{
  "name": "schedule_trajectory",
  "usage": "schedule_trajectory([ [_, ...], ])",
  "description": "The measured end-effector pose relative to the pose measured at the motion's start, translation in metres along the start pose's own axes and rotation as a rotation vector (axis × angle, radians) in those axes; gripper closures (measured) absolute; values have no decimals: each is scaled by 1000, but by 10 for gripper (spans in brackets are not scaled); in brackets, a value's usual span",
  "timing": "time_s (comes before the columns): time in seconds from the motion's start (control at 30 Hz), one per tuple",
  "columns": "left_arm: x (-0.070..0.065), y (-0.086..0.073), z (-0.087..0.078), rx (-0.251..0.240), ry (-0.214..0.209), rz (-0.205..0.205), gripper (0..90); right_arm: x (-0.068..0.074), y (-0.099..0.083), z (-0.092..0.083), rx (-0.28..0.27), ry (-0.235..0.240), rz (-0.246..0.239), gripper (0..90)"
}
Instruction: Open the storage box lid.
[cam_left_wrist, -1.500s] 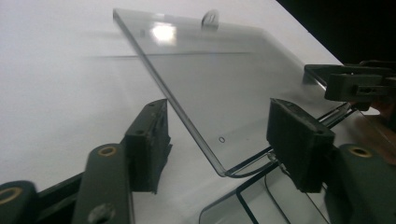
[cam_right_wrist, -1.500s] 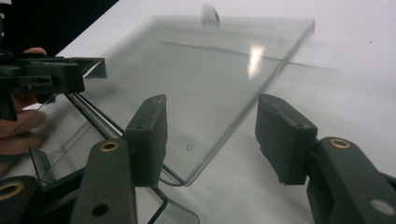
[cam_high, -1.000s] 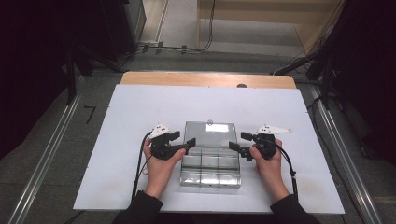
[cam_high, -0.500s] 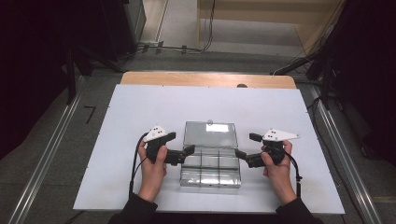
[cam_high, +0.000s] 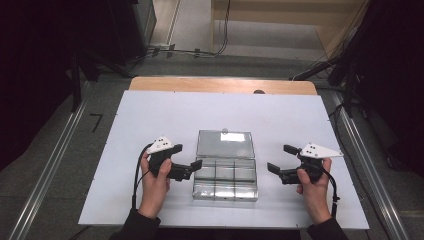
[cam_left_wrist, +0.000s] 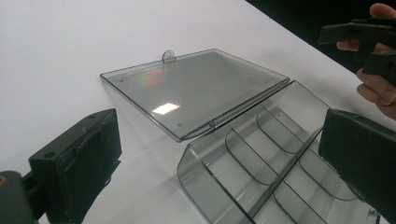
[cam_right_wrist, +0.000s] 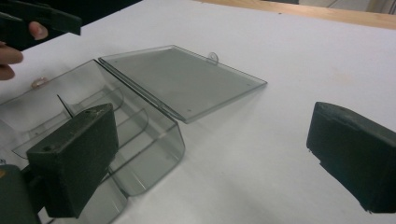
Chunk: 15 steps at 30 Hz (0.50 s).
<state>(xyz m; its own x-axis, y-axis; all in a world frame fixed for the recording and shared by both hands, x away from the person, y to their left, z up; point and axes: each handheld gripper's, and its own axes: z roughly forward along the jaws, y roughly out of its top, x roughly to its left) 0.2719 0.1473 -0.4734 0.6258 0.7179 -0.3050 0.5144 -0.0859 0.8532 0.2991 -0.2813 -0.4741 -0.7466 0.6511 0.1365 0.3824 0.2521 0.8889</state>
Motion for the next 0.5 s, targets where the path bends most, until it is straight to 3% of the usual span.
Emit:
schedule_trajectory([
  [0.5, 17, -6, -30, 6, 12, -15, 0, -22, -26, -36, -7, -64, 6, 8],
])
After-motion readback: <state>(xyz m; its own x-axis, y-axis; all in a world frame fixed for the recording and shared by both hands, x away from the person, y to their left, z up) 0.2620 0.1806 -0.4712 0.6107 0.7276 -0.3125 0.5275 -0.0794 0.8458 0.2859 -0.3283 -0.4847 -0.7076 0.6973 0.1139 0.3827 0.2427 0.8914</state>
